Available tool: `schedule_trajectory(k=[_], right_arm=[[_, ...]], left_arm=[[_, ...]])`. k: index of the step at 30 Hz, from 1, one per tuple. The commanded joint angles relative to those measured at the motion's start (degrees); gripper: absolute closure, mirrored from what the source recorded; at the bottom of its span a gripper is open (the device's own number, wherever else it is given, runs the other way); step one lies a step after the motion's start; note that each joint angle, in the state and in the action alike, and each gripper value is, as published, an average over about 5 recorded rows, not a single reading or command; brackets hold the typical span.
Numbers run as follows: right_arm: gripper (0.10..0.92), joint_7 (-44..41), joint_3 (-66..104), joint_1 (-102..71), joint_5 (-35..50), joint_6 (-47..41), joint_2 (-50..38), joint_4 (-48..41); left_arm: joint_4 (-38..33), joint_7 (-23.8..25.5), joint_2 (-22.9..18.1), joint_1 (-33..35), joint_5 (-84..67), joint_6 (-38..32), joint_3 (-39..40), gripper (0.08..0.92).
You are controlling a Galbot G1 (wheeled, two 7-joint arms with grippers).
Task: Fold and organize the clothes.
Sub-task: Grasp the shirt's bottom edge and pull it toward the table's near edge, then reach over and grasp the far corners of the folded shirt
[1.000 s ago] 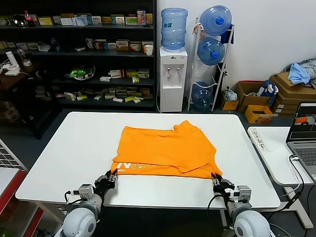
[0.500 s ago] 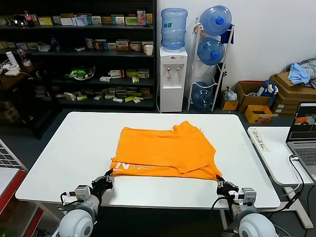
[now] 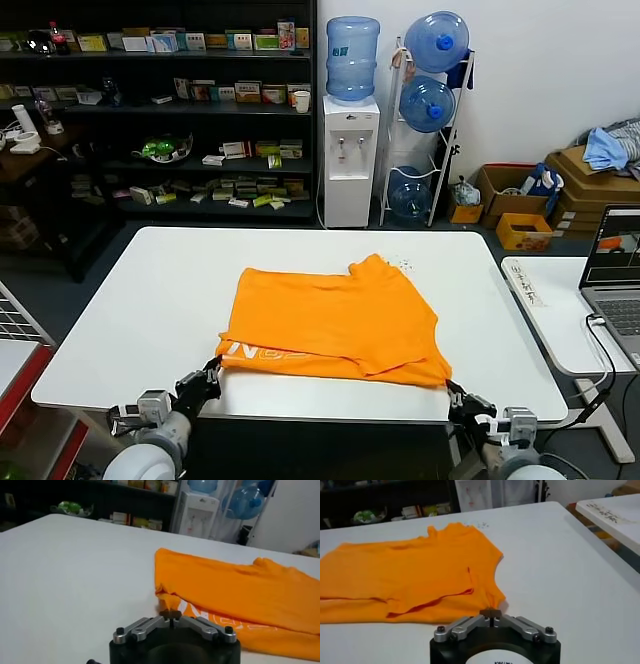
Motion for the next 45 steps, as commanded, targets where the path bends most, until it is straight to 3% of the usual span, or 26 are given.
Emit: schedule_trajectory(k=[1,7,11,18,23,29,32,37,45], right_arm=[[0.901,2.74,3.03,-10.84,1.35,-0.54,-1.37,6.9],[0.901,3.23,2.81,-9.9,-0.01,-0.42,-0.96,6.14],[0.842,2.27,2.8,-6.38,-1.67,0.49,-1.53,6.11],[0.637,0.24,6.3,3.14,-0.39,4.2,-5.95,6.17],[0.498,-0.49,2.24,19.05,2.53,4.95,-7.63,0.56],[0.325,-0.23,-12.81,44.36,3.77,4.02,-0.47,-17.92],[0.247,-0.21,-18.68,52.83,2.98,3.3,4.99,-28.16],[0.204,-1.84,-22.52,59.25,0.98,1.62,11.47,-41.3],[0.203,-5.72,-23.76,61.33,-2.21,-0.53,16.98,-51.25]], left_arm=[[-8.05,-3.33,2.08,12.16,-1.29,0.73,-0.91,0.908],[-8.12,-3.6,1.67,13.81,-0.51,1.21,-1.38,0.908],[-8.56,-3.65,2.07,12.19,-0.8,1.79,-2.33,0.883],[-8.12,-3.1,6.46,5.96,-1.83,1.01,-7.74,0.697],[-2.16,1.18,9.25,-5.62,-1.94,-3.47,-6.12,0.55],[17.54,6.73,1.8,-28.23,-1.6,-8.45,4.78,0.377],[26.1,7.78,-2.22,-35.64,-2.19,-8.81,9.46,0.29],[34.54,9.39,-5.42,-41.31,-3.2,-6.82,15.01,0.188],[40.62,10.22,-6.86,-44.11,-6.58,-0.35,17.29,0.177]])
